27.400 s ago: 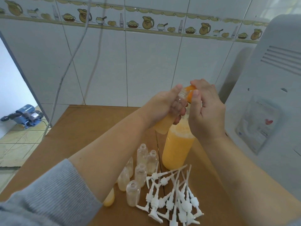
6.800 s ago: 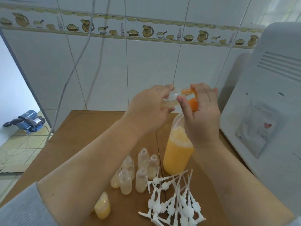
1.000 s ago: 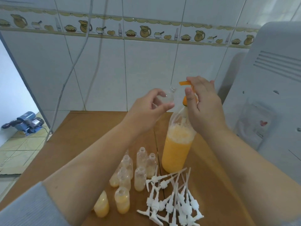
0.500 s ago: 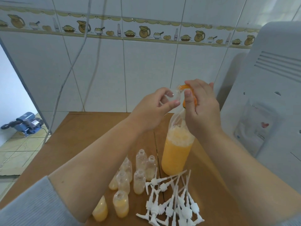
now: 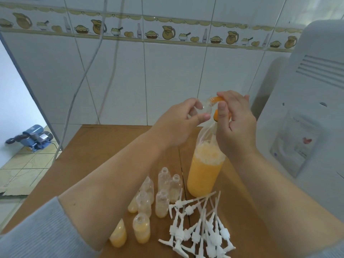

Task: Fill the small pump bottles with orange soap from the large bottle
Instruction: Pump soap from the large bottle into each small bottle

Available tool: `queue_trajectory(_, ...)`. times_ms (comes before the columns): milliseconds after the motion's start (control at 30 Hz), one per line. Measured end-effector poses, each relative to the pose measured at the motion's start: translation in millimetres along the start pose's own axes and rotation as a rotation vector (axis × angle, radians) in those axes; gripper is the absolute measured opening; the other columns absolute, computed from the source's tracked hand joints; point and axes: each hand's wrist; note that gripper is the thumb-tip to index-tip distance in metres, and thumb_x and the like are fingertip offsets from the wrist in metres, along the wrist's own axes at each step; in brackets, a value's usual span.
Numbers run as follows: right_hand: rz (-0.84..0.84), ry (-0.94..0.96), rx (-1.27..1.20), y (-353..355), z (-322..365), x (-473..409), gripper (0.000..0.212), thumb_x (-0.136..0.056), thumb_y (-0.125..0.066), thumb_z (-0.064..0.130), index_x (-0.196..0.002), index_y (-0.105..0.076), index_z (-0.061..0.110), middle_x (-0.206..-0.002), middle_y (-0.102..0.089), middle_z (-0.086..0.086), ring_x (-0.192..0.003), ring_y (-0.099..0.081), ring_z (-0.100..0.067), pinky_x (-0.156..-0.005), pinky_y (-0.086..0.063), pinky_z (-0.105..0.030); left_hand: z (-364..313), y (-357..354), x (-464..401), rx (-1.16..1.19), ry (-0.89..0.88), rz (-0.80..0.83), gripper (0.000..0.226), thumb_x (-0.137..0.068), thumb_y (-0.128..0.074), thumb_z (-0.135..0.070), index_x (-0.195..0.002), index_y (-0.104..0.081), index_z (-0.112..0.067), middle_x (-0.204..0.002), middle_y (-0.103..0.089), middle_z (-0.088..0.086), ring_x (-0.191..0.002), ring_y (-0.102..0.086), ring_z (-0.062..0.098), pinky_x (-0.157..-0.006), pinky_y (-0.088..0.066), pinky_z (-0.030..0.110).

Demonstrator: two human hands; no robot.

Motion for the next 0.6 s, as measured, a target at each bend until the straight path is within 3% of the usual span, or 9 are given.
queue_trajectory(100, 0.003, -0.012, -0.004, -3, -1, 5, 0.043, -0.100, -0.032, 0.034, -0.120, -0.060, 0.009, -0.119, -0.061, -0.004, -0.120, -0.049, -0.013, -0.117, -0.016, -0.036, 3, -1, 3, 0.005, 0.010, 0.013, 0.031, -0.094, -0.052, -0.041, -0.112, -0.054, -0.016, -0.076, -0.050, -0.013, -0.064, -0.046, 0.003, -0.065, -0.036, 0.025)
queue_trajectory(233, 0.025, 0.002, -0.019, 1, 5, -5, 0.050, -0.099, -0.028, 0.040, -0.117, -0.063, 0.009, -0.118, -0.062, -0.002, -0.115, -0.044, -0.001, -0.119, -0.012, -0.031, 0, 6, 3, -0.021, 0.011, -0.003, 0.031, -0.094, -0.050, -0.044, -0.112, -0.054, -0.019, -0.079, -0.052, -0.006, -0.066, -0.046, 0.007, -0.066, -0.040, 0.025)
queue_trajectory(433, -0.077, -0.008, -0.019, -3, 2, -2, 0.044, -0.100, -0.032, 0.034, -0.116, -0.063, 0.007, -0.115, -0.063, -0.004, -0.116, -0.050, -0.009, -0.118, -0.015, -0.033, -4, 1, 1, -0.053, -0.020, -0.023, 0.031, -0.094, -0.049, -0.044, -0.112, -0.053, -0.019, -0.077, -0.050, -0.011, -0.066, -0.046, 0.004, -0.066, -0.037, 0.024)
queue_trajectory(600, -0.032, -0.002, -0.015, -5, 2, 2, 0.048, -0.099, -0.031, 0.039, -0.117, -0.063, 0.008, -0.116, -0.063, -0.004, -0.114, -0.043, 0.000, -0.118, -0.011, -0.028, 1, 1, 5, -0.073, 0.000, -0.009, 0.030, -0.094, -0.049, -0.045, -0.111, -0.052, -0.020, -0.079, -0.051, -0.011, -0.068, -0.047, 0.003, -0.067, -0.037, 0.025)
Point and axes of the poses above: each hand's wrist, its own x-axis away from the middle knuckle, its own y-axis out of the back of the hand, z = x × y
